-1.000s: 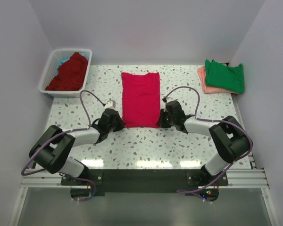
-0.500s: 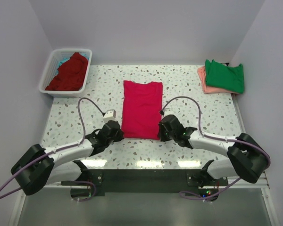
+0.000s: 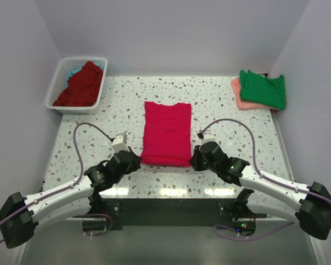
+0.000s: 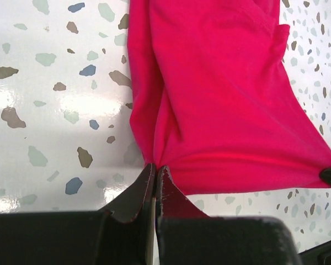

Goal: Fold and stack the t-shirts
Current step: Fold the tshirt

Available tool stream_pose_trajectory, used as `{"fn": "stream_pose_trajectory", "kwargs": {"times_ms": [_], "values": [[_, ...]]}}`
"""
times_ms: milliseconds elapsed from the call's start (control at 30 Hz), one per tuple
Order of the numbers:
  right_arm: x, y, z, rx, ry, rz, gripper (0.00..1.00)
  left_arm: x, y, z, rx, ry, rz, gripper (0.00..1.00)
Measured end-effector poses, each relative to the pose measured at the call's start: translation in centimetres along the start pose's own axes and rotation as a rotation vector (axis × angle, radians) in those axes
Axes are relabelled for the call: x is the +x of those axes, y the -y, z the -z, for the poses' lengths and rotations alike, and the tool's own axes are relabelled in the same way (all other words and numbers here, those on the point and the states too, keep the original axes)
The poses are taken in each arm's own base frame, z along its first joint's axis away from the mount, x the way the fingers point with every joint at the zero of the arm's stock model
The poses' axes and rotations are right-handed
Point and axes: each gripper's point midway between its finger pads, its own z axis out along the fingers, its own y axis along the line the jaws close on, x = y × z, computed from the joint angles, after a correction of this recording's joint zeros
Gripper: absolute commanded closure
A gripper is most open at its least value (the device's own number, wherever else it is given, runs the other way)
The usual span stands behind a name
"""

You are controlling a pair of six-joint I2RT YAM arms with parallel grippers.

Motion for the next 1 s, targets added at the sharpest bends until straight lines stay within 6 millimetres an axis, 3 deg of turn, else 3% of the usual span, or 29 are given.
{"fn": "stream_pose_trajectory", "kwargs": {"times_ms": [167,500,767,1000], "values": [[-1.8,-0.3,1.4,0.010,0.036,-0.003,1.00,-0.3,0.4,0.4,-0.003,0.013,-0.012,1.00],[-7.1,-1.0,3.4,0.065,0.163,0.025,1.00,-6.3,4.1,1.1,-0.015,0.172,0.013,1.00],[-9.4,-0.6,2.2,0.163,0.192,0.098,1.00,-8.8,5.7,-0.6,-0.110,0.241,-0.054,1.00],[-12.7,-0.2,0.1,0.242,0.222,0.152,1.00,-10.8,6.7,-1.9,-0.184,0.309,-0.095,1.00]]}}
